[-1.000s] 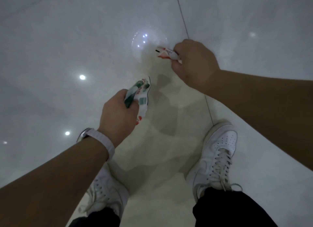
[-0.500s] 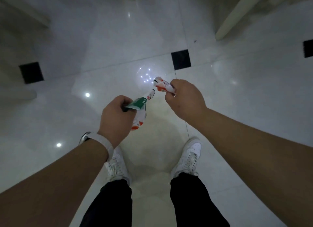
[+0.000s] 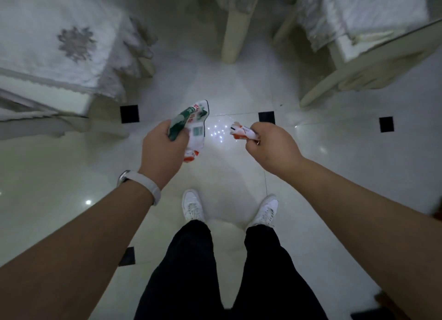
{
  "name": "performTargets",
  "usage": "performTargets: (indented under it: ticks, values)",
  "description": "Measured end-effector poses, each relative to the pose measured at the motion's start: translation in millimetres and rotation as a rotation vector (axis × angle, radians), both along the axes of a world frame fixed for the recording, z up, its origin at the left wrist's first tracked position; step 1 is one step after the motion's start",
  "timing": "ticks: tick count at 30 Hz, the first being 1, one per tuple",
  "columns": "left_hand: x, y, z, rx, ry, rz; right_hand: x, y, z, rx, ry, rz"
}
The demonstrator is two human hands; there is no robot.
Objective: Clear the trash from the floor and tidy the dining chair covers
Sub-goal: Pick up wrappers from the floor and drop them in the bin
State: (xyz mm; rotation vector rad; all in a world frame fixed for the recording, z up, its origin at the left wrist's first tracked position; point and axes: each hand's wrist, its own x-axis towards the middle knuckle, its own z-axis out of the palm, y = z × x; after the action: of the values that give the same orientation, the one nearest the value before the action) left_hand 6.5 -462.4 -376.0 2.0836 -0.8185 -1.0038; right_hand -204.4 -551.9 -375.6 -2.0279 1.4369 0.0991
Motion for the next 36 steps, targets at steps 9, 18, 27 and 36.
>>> performTargets:
  ticks: [9,18,27,36]
  values:
    - [67,50,112,-0.175,0.107,0.216,70,49,127,-0.055,-0.039,-0.058]
    - [96,67,172,-0.291,0.113,0.277,103,42,197,-0.157,-0.108,-0.059]
    - [101,39,202,-0.3,0.044,0.392,127,-7,199,-0.079,-0.242,0.021]
    - [114,39,223,-0.276,-0.086,0.662,196,-42,204,0.027,-0.361,0.305]
